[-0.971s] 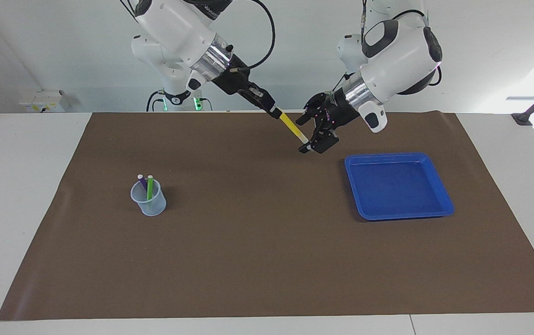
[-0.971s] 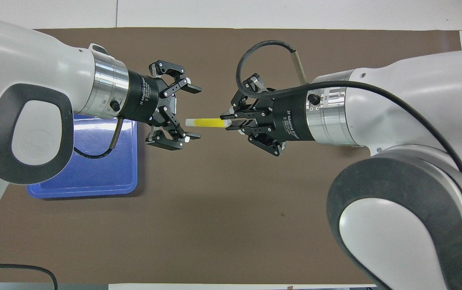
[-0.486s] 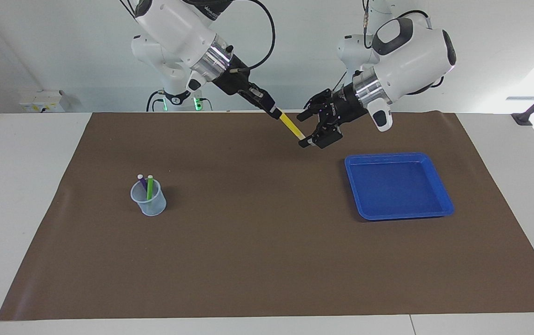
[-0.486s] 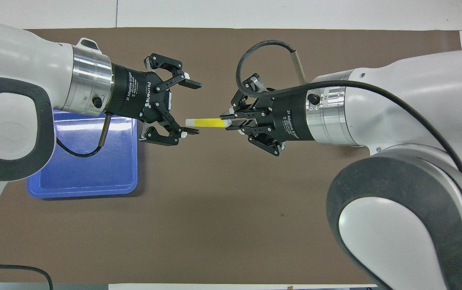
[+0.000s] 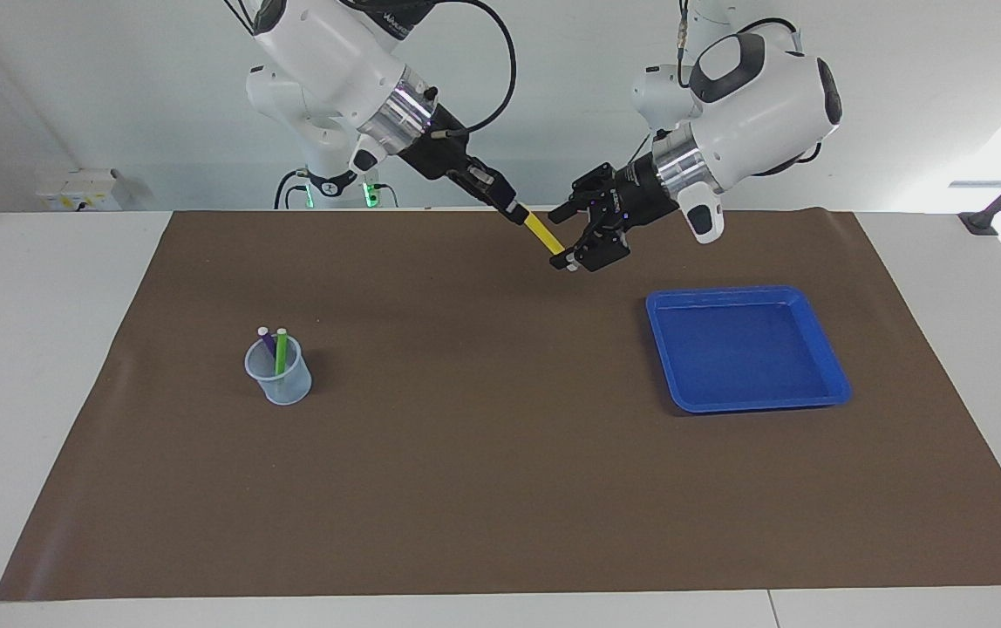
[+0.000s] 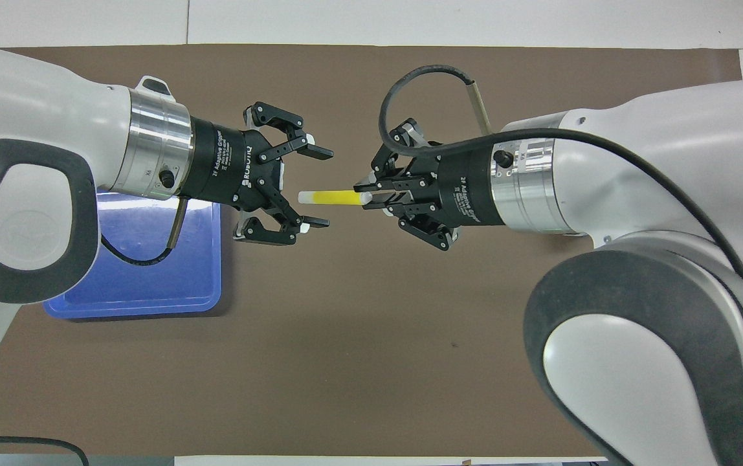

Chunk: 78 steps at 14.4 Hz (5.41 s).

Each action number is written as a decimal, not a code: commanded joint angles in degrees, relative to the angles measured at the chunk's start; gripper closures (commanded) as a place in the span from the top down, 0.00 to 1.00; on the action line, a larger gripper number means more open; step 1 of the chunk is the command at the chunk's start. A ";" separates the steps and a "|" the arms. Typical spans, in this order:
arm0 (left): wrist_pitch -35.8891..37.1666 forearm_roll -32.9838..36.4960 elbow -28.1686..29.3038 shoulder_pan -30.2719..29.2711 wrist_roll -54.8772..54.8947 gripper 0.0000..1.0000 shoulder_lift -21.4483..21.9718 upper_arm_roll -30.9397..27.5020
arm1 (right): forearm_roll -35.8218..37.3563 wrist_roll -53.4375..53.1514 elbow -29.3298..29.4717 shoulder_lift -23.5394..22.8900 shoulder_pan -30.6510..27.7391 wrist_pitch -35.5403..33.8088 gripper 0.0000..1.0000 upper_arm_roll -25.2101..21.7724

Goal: Right arm passes pens to left for tray arrangement
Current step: 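Close the left gripper on the yellow pen beside the right gripper, then open the right gripper and withdraw it while the left gripper lifts the pen, then lower the yellow pen into the blue tray and open the left gripper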

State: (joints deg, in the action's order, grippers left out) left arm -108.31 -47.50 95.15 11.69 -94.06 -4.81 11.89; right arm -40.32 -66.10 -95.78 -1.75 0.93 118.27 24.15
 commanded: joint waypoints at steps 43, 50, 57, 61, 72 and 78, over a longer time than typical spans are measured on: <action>5.82 17.84 7.50 -7.29 42.26 0.00 3.76 -0.99 | 26.59 26.89 -6.86 6.66 -0.41 -10.78 1.00 -10.34; 5.04 38.43 10.22 -14.04 73.16 0.00 -1.07 -0.99 | 36.88 53.31 -11.97 8.69 -0.41 -10.95 1.00 -22.11; -12.10 46.36 20.42 -15.73 89.21 0.00 -5.12 -0.99 | 41.38 61.00 -5.84 6.33 -0.23 -16.64 1.00 -28.46; -12.37 46.36 20.60 -15.47 90.63 0.00 -5.74 -0.99 | 41.55 64.51 -1.26 5.00 -0.14 -21.93 1.00 -28.54; -18.96 46.62 23.94 -13.97 88.70 0.00 -6.18 -0.99 | 41.55 64.34 0.77 4.21 0.03 -26.42 1.00 -28.02; -19.14 46.62 24.55 -14.41 88.70 0.65 -6.44 -1.08 | 41.55 64.08 0.77 4.21 0.21 -26.60 1.00 -27.84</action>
State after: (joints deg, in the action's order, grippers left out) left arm -126.12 -2.31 118.70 -2.60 -4.43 -11.46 11.00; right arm 0.00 -2.81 -95.39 2.54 1.10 92.46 -4.01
